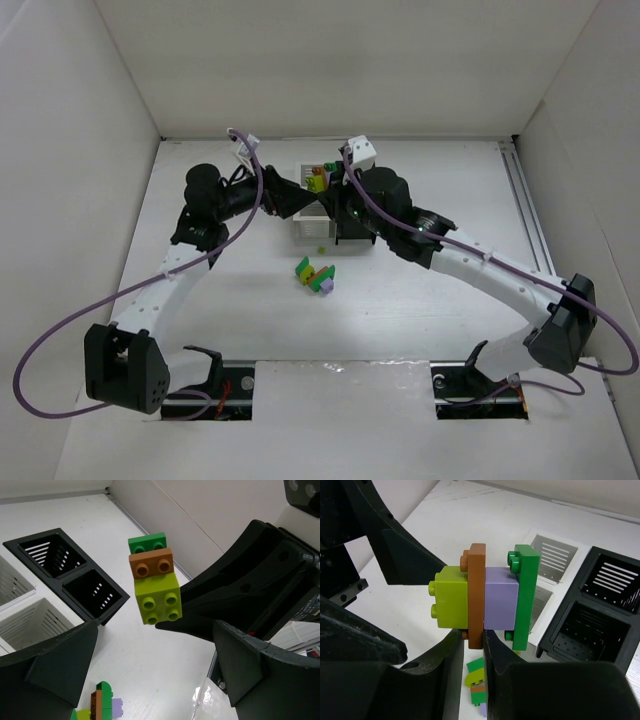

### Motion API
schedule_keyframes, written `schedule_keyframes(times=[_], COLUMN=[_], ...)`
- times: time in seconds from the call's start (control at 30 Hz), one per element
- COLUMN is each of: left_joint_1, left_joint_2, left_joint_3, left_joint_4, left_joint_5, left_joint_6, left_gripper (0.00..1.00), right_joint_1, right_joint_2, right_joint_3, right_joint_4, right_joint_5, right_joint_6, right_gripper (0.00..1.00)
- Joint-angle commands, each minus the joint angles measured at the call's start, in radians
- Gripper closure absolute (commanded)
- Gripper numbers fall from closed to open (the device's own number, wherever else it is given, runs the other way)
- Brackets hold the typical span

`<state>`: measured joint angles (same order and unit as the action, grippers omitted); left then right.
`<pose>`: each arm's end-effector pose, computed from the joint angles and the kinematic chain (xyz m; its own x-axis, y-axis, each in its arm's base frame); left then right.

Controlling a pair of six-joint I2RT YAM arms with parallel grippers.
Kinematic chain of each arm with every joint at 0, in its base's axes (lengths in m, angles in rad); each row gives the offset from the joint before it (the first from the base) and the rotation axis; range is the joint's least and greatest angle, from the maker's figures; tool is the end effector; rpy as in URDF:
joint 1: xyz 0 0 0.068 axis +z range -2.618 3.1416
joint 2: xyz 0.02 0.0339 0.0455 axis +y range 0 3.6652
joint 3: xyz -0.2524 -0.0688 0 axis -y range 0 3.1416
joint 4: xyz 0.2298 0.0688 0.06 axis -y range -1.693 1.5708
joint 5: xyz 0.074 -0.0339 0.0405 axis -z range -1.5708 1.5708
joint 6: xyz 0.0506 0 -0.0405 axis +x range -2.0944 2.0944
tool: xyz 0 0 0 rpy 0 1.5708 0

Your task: Sort the legos into containers by color

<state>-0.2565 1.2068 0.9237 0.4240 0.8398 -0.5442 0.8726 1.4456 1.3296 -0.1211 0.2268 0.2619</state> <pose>0.2557 -0.1060 0.3579 -0.3406 -0.2680 -0.9012 0.8252 0.3740 -0.4232 0.2296 0.2558 0.3680 -0.3027 0.0317 -0.9526 -0.5461 0.8133 0.2007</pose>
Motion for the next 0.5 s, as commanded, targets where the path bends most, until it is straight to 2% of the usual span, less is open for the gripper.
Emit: schedule_keyframes(times=[0.0,0.17,0.47], left_joint_1=[-0.007,-0.007,-0.007], left_joint_2=[-0.007,-0.007,0.011], left_joint_3=[0.056,0.066,0.055], left_joint_4=[0.075,0.075,0.075], left_joint_5=[0.035,0.004,0.004], left_joint_6=[-0.010,-0.010,-0.010], left_gripper=[0.02,0.03,0.22], right_joint_1=[0.017,0.026,0.054], right_joint_2=[0.004,0.013,0.022], right_joint_3=[0.052,0.052,0.062], right_joint_4=[0.044,0.044,0.063], right_joint_5=[-0.026,-0.026,0.025], right_joint_6=[0.010,0.000,-0.009], right_gripper=[1.00,1.00,1.00])
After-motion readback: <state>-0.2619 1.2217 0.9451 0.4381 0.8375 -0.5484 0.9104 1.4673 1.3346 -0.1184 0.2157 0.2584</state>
